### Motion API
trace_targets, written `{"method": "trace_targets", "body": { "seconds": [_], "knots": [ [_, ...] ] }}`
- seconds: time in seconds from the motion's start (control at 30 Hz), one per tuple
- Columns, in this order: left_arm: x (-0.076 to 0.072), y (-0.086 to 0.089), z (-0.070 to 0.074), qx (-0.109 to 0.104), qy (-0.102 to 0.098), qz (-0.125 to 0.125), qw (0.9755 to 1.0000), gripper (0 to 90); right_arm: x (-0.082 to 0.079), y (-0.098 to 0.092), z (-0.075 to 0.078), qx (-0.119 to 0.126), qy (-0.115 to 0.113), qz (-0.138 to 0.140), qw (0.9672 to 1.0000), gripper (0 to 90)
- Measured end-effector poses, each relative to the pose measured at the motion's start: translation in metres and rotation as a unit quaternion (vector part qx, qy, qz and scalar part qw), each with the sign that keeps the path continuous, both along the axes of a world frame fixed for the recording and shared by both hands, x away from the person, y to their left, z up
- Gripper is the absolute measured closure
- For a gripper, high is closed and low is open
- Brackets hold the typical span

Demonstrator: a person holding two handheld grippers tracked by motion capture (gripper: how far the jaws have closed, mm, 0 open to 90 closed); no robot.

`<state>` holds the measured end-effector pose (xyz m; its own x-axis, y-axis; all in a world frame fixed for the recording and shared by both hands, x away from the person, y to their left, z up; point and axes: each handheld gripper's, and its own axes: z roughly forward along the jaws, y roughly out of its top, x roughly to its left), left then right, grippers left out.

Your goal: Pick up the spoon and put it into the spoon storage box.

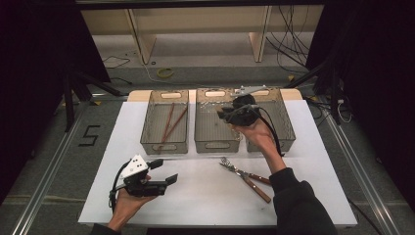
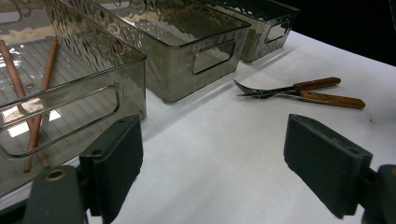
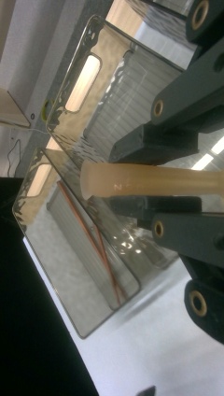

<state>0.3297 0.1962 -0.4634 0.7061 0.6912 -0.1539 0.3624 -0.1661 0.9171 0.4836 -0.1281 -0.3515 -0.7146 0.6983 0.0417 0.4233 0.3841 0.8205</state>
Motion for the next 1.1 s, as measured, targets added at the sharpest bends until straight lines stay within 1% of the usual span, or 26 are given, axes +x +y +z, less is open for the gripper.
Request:
{"method": "trace_targets", "body": {
  "seconds": [0.13, 0.2, 0.4, 0.5, 0.7, 0.73, 1.1],
  "knots": [
    [0.000, 0.000, 0.000, 0.002, -0.001, -0.002, 1.0000, 19.2, 0.008, 0.005, 0.001, 0.002, 0.004, -0.007, 1.0000, 74.8],
    [0.000, 0.000, 0.000, 0.002, -0.001, -0.003, 1.0000, 19.3, 0.012, 0.008, 0.001, 0.000, 0.001, -0.011, 0.9999, 74.8],
    [0.000, 0.000, 0.000, 0.001, -0.001, -0.002, 1.0000, 19.3, 0.022, 0.015, 0.001, 0.002, 0.004, -0.018, 0.9998, 74.8],
    [0.000, 0.000, 0.001, 0.000, -0.002, -0.002, 1.0000, 19.3, 0.026, 0.019, -0.002, 0.006, 0.009, -0.024, 0.9997, 74.8],
    [0.000, 0.001, 0.001, -0.002, -0.002, -0.002, 1.0000, 19.3, 0.034, 0.027, -0.010, 0.007, 0.019, -0.029, 0.9994, 74.8],
    [0.000, 0.001, 0.001, -0.002, -0.002, -0.002, 1.0000, 19.3, 0.035, 0.028, -0.011, 0.006, 0.018, -0.030, 0.9994, 74.8],
    [0.000, 0.000, 0.001, -0.002, -0.004, -0.002, 1.0000, 19.3, 0.046, 0.036, -0.019, 0.007, 0.028, -0.043, 0.9986, 74.7]
  ]
}}
